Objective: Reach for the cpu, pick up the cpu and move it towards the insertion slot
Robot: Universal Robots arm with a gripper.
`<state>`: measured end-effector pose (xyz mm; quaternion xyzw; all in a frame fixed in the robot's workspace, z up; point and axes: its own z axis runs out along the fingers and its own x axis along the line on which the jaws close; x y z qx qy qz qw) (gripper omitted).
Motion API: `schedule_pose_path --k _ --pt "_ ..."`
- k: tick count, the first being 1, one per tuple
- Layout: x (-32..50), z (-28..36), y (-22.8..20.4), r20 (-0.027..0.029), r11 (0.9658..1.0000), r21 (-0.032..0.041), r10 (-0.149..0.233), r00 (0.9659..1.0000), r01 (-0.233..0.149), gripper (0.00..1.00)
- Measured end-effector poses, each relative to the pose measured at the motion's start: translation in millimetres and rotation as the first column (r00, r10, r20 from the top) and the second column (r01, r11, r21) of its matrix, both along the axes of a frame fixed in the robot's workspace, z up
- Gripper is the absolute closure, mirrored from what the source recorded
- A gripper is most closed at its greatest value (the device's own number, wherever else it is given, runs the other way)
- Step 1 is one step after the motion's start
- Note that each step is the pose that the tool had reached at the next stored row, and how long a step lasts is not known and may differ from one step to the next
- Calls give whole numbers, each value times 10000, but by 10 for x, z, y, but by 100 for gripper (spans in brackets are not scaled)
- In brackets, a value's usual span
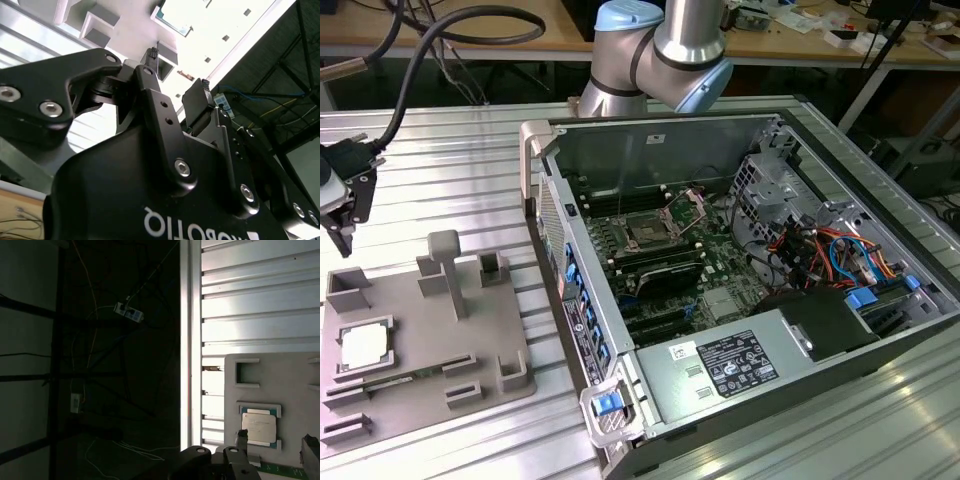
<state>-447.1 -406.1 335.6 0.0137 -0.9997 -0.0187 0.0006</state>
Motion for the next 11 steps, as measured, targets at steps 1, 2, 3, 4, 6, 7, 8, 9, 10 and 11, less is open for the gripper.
schedule_pose_path --k 1,2,3,4,6,7,8,9,10,11 --pt "0 -3 0 -1 10000 0 6 10000 -6 50" --pt "-1 -5 0 -2 10000 -1 9 10000 -9 50" --pt "-1 -7 -1 0 10000 1 10 10000 -10 44" --pt "-1 -9 -1 2 10000 3 9 10000 -9 44" --pt "-1 -9 -3 0 10000 2 10 10000 -10 44" --pt "0 -13 -3 1 10000 3 11 10000 -11 44" --pt "0 -18 -3 3 10000 4 10 10000 -10 44" --pt "0 -21 -4 3 10000 6 11 10000 -11 44" --pt "0 -26 -5 3 10000 8 11 10000 -11 44" --pt "0 -31 -5 2 10000 8 11 10000 -11 44"
